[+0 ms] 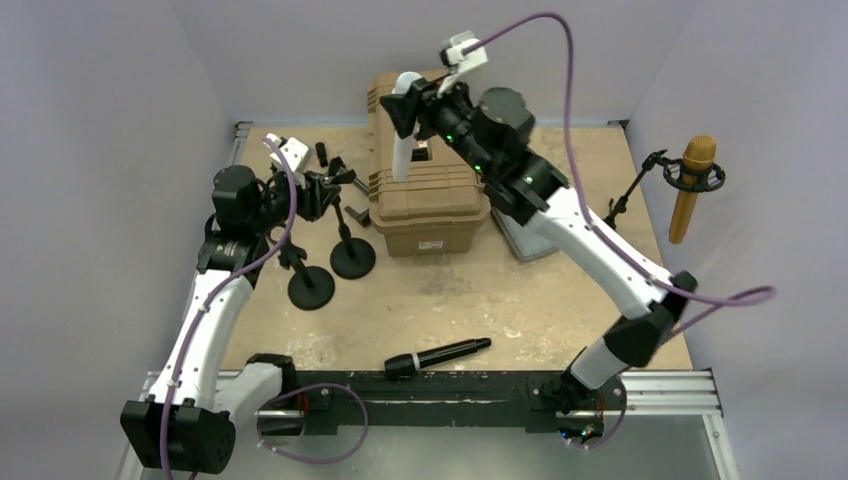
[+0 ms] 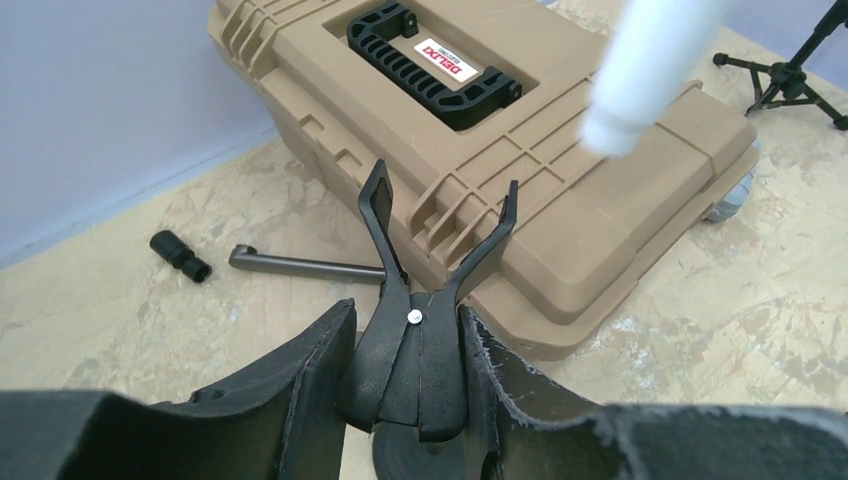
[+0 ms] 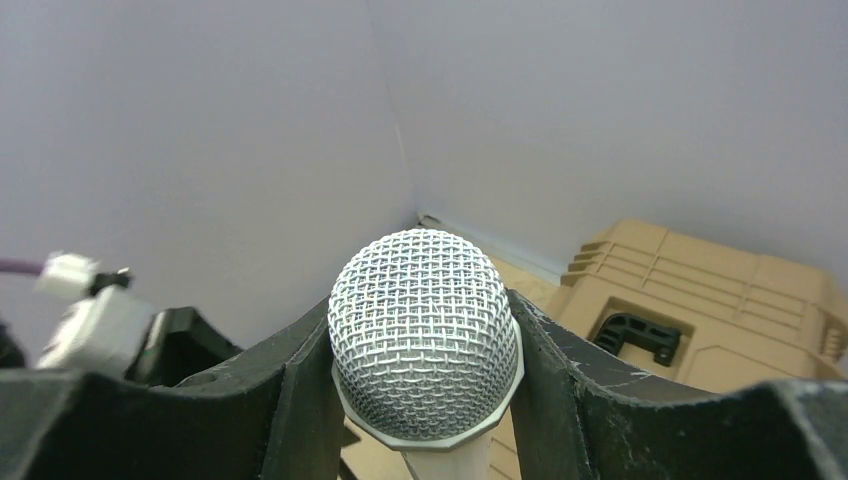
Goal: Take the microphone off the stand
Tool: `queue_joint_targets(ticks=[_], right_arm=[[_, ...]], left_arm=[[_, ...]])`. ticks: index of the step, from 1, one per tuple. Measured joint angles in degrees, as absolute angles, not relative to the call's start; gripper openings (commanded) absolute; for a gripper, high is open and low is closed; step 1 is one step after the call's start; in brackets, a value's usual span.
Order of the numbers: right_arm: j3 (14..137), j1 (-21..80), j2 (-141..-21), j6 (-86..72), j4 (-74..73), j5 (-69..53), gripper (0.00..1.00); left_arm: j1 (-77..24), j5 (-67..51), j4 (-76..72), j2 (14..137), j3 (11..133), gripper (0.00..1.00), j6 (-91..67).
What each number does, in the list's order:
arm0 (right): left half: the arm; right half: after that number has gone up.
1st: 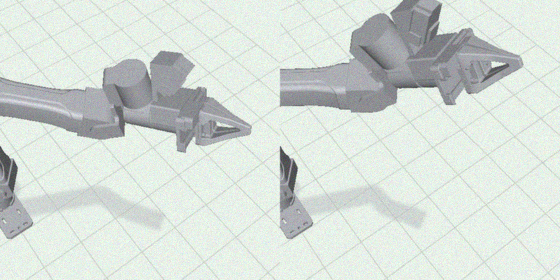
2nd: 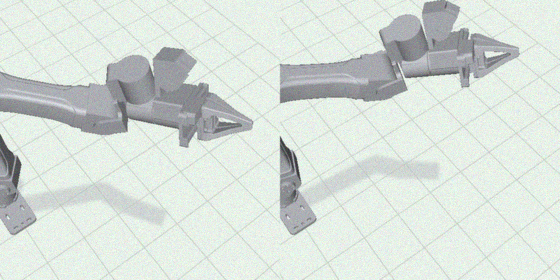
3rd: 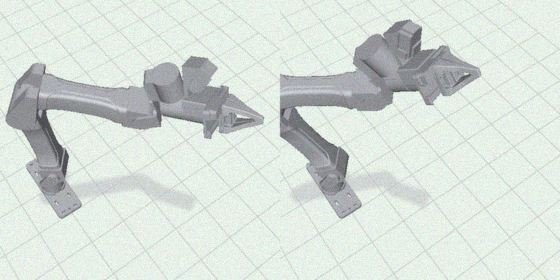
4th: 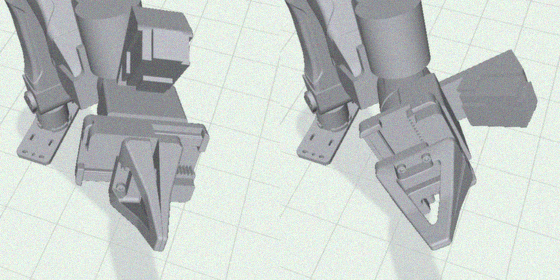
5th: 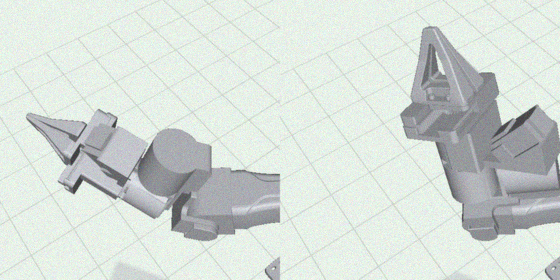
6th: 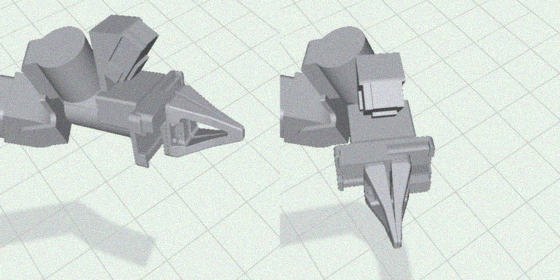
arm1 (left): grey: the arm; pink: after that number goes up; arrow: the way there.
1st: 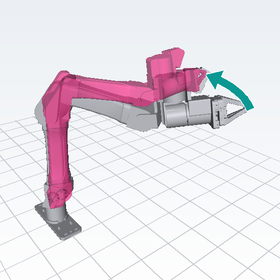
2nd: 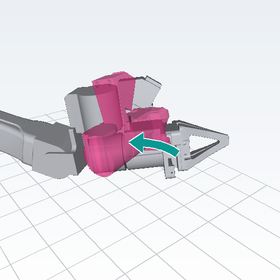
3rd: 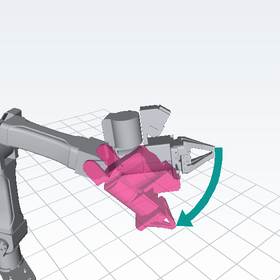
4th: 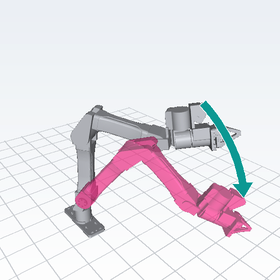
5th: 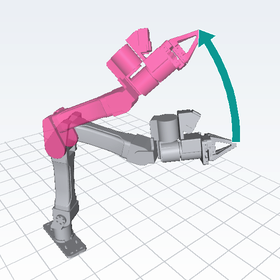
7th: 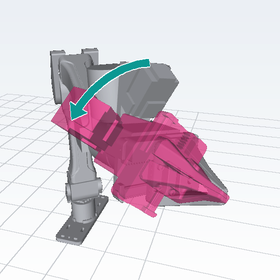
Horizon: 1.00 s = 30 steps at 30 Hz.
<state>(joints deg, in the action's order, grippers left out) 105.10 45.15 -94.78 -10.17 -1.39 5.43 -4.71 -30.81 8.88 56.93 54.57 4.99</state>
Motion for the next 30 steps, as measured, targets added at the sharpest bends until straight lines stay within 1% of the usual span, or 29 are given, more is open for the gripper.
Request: queue_joint_targets(ticks=[2, 4, 8, 10, 12, 15, 19, 22, 24, 27, 30], right_arm=[[102.3, 45.3, -89.6, -8.9, -1.4, 5.1, 0.0], [99.0, 45.4, -83.9, -6.6, -2.2, 4.2, 0.0], [93.9, 45.5, -74.2, 0.6, -7.0, -0.2, 0.0], [91.0, 45.5, -70.3, 4.2, -10.2, -2.7, 0.0], [87.3, 45.5, -67.0, 6.6, -12.8, -4.1, 0.0], [81.1, 45.6, -63.6, 8.7, -17.3, -5.4, 0.0], [74.5, 47.8, -64.6, 9.7, -21.9, -5.1, 0.0], [70.3, 54.2, -69.3, 10.4, -24.2, -0.3, 0.0], [69.1, 58.7, -74.6, 11.1, -25.8, 2.4, 0.0], [69.0, 61.5, -83.5, 12.0, -26.6, 5.5, 0.0], [68.9, 61.6, -92.1, 12.1, -26.1, 10.2, 0.0]], left_arm=[[-4.8, -30.2, 9.4, 56.4, 54.5, 0.48, 4.5], [-4.9, -29.5, 10.2, 55.9, 54.4, 0.57, 3.7], [-5.0, -28.2, 10.7, 55.2, 54.4, 0.81, 2.7], [-5.0, -27.8, 11.0, 54.8, 54.4, 0.85, 2.2], [-5.0, -27.5, 11.4, 54.4, 54.4, 0.87, 1.7], [-5.0, -26.8, 11.9, 53.6, 54.4, 0.88, 1.2], [-5.0, -24.9, 12.1, 52.0, 54.4, 0.88, 0.9], [-5.0, -23.1, 12.1, 50.6, 54.4, 0.87, 0.4], [-5.0, -21.5, 12.3, 49.8, 54.4, 0.87, 0.2], [-5.0, -19.0, 12.8, 49.0, 54.4, 0.86, -0.2], [-5.0, -16.8, 13.2, 48.4, 54.4, 0.86, -0.4]])
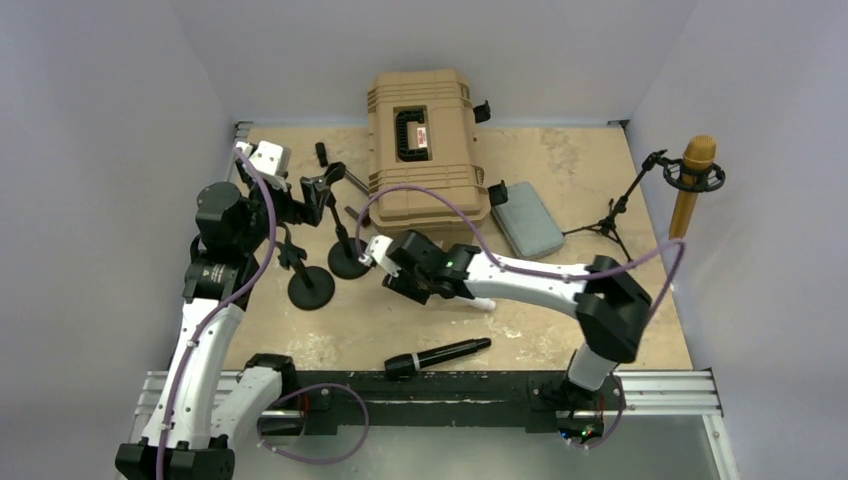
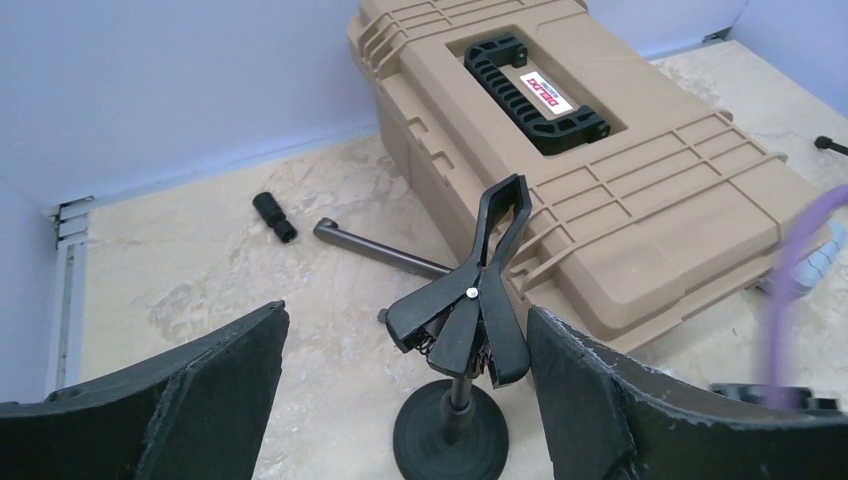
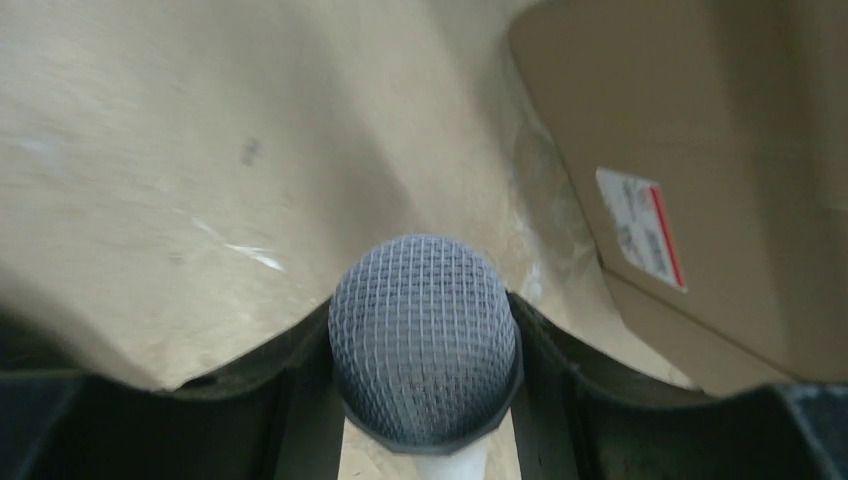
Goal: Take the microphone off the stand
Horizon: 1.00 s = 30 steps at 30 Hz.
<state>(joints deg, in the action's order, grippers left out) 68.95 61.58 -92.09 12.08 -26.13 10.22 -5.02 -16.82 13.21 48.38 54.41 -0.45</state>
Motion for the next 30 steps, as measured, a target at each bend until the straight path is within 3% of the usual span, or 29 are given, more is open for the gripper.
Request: queue_joint_targets(ticks=[7, 18, 27, 30], right_arm=[[69.2, 62.1, -105.3, 12.1, -24.8, 18.7, 0.07], [69.5, 66.8, -107.7, 14.4, -17.3, 20.2, 0.17], [71.2, 67.4, -111.2, 15.8, -13.2, 20.0, 0.42], [71.1, 67.4, -111.2, 15.8, -12.6, 19.9, 0.46]], left_arm=[[-5.0, -13.2, 13.5, 47.1, 54.4, 0.86, -0.7], [-5.0, -11.1, 13.5, 46.5, 54.4, 0.86, -1.5], [-5.0, -11.1, 13.1, 44.4, 54.0, 0.89, -1.5], [-5.0, -10.4, 13.0, 43.7, 53.5, 0.89, -1.5]])
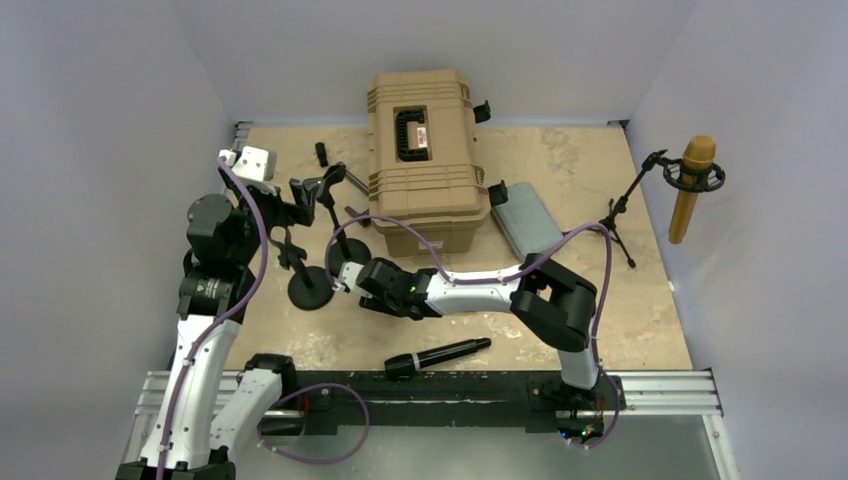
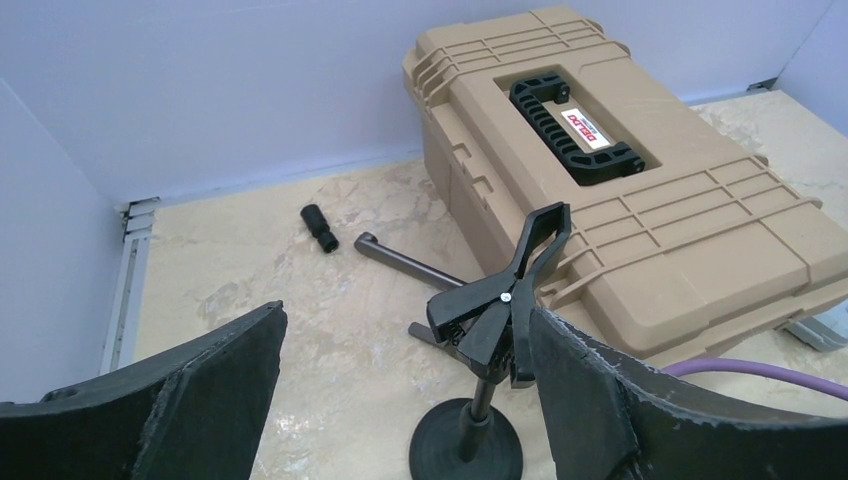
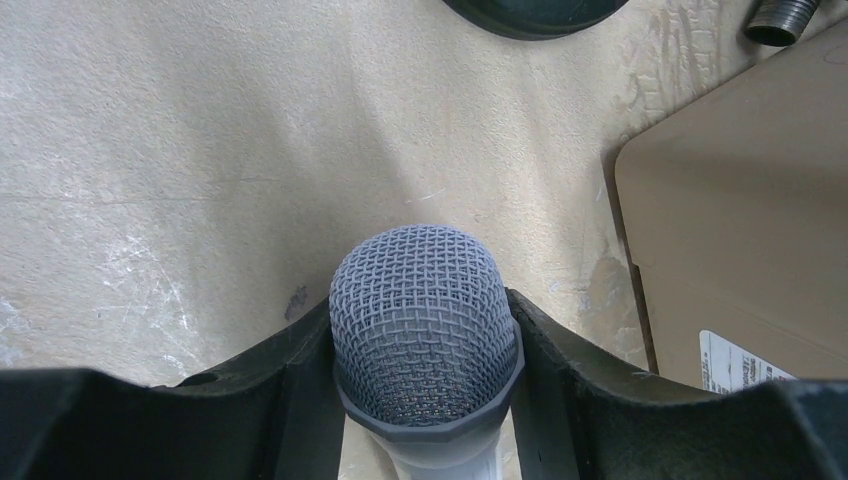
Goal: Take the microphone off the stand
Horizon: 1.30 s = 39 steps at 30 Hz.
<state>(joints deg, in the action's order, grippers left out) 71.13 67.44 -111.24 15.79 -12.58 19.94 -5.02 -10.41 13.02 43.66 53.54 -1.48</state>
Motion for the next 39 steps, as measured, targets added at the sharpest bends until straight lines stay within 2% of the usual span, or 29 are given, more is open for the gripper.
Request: queue_joint_targets(ticks=[4, 11, 20, 22, 24, 26, 28, 39], right_arm=[[70.8, 67.4, -111.2, 15.7, -12.0, 20.0, 0.51], [70.1, 67.4, -111.0, 15.4, -10.3, 20.3, 0.74], [69.7, 67.4, -110.6, 14.8, -9.6, 20.0, 0.75], [69.7, 67.4, -110.5, 14.7, -9.6, 20.1, 0.76], [69.7, 67.4, -110.4, 14.4, -9.7, 20.1, 0.78], [69.7, 67.4, -110.1, 14.1, -9.9, 20.0, 0.84], [69.7, 67.4, -109.2, 13.6, -10.3, 20.0, 0.97], [70.1, 67.5, -93.7, 10.5, -12.8, 18.6, 0.99]], left_arm=[[-5.0, -9.2, 13.0, 43.3, 53.5, 0.89, -1.5], [-5.0, -8.1, 12.9, 42.7, 52.7, 0.89, -1.5], [-5.0, -7.7, 12.9, 42.4, 52.6, 0.89, -1.5], [-5.0, -7.7, 12.9, 42.3, 52.6, 0.95, -1.5], [-5.0, -7.4, 12.9, 42.2, 52.6, 0.97, -1.5], [-5.0, -6.7, 12.9, 42.1, 52.6, 0.98, -1.5], [-5.0, -5.9, 12.9, 41.8, 52.6, 0.98, -1.5], [-5.0, 1.4, 13.0, 40.8, 52.6, 1.0, -2.1]])
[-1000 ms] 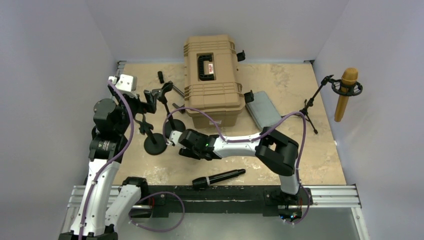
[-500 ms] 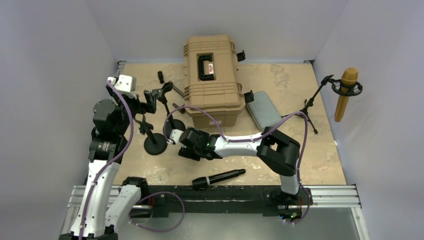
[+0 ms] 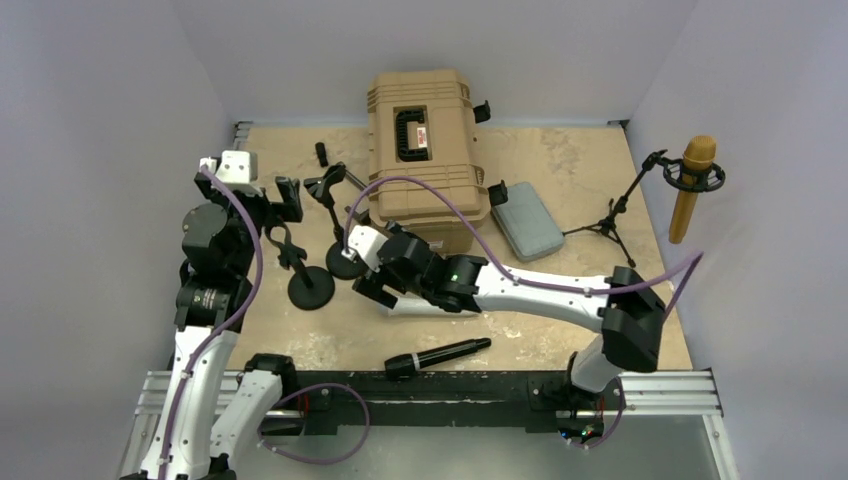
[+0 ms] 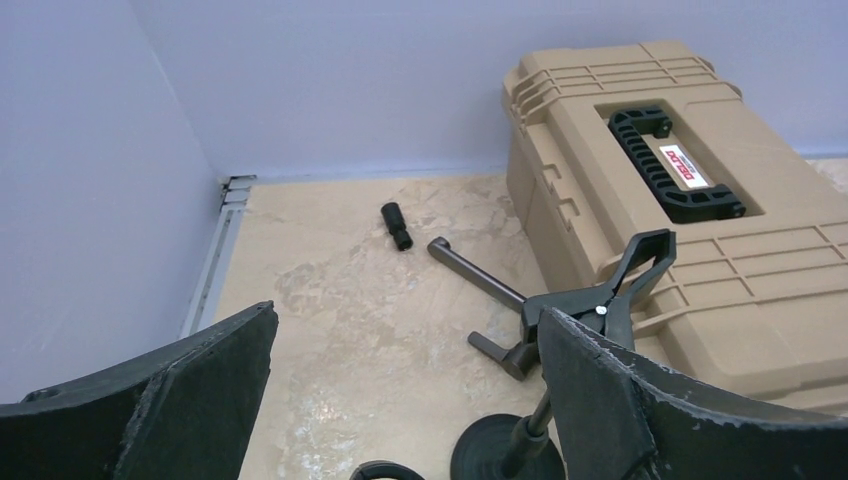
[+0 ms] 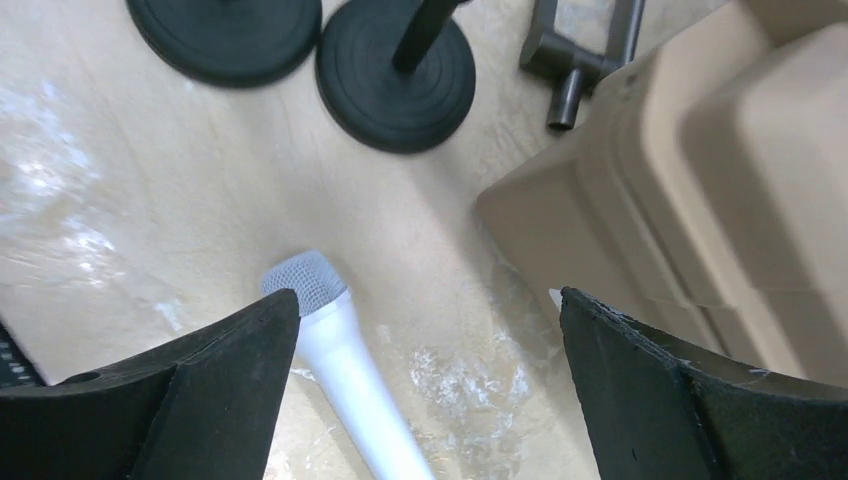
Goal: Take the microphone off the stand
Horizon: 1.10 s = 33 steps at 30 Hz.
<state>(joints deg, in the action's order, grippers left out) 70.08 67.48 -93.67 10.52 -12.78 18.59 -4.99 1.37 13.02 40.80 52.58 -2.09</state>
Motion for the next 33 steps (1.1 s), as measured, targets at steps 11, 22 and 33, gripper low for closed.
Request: queue_joint_targets(ticks=[11, 22, 33], right_arm=[[76.8, 64.7, -85.9, -5.1, -9.5, 9.0, 0.99], [93.7, 52.9, -94.9, -23.8, -4.9, -6.0, 0.74], [99.2, 52.4, -102.8, -38.2, -2.6, -8.5, 0.74]], left_arm=[[-5.0, 16.1, 13.8, 40.5, 52.6, 1.0, -8.4], [-5.0, 19.2, 15.7, 40.2, 53.0, 1.0, -11.6], [-5.0, 15.6, 16.6, 39.6, 53.3, 0.98, -11.4]])
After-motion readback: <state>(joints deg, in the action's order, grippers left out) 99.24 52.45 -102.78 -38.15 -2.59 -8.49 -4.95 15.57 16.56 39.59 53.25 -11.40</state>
